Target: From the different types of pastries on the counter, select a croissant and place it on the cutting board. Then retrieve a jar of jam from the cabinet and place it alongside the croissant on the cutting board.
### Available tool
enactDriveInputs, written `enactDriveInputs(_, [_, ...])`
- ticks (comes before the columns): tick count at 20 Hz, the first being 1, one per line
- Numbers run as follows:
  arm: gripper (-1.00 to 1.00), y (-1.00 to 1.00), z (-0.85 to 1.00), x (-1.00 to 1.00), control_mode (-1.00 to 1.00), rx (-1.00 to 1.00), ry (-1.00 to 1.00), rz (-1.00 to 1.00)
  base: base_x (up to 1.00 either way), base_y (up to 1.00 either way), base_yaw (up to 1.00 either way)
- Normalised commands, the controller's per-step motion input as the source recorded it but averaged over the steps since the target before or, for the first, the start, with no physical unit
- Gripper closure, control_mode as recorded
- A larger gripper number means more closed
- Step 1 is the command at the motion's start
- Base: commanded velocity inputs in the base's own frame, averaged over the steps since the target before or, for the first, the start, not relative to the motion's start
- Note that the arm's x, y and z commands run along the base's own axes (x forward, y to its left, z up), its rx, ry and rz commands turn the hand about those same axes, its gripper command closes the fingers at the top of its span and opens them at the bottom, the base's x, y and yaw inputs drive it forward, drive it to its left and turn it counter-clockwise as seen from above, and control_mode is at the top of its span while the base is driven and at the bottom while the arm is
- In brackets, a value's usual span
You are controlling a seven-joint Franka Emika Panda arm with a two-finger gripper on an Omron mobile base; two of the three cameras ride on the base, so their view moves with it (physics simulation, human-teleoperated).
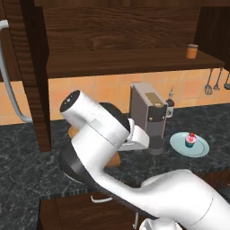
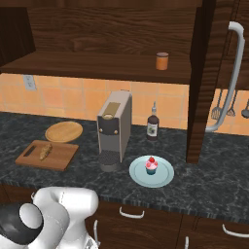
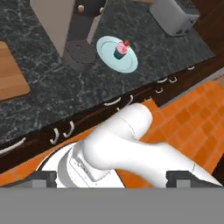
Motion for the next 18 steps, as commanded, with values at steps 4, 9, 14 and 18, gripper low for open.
enactDriveInputs(4, [-1.00, -0.77, 0.62, -0.29, -1.00, 0.01, -0.31, 0.00, 0.00, 0.00, 0.00])
enactDriveInputs(9, [-1.00, -0.68, 0.74, -0.17, -1.00, -0.01, -0.28, 0.00, 0.00, 0.00, 0.00])
enactDriveInputs(14, [-1.00, -0.05, 1.00, -0.33, -1.00, -0.31, -0.51, 0.05, 0.00, 0.00, 0.00])
enactDriveInputs(18, [-1.00, -0.18, 1.00, 0.24, -1.00, -0.04, -0.11, 0.02, 0.00, 0.00, 0.00])
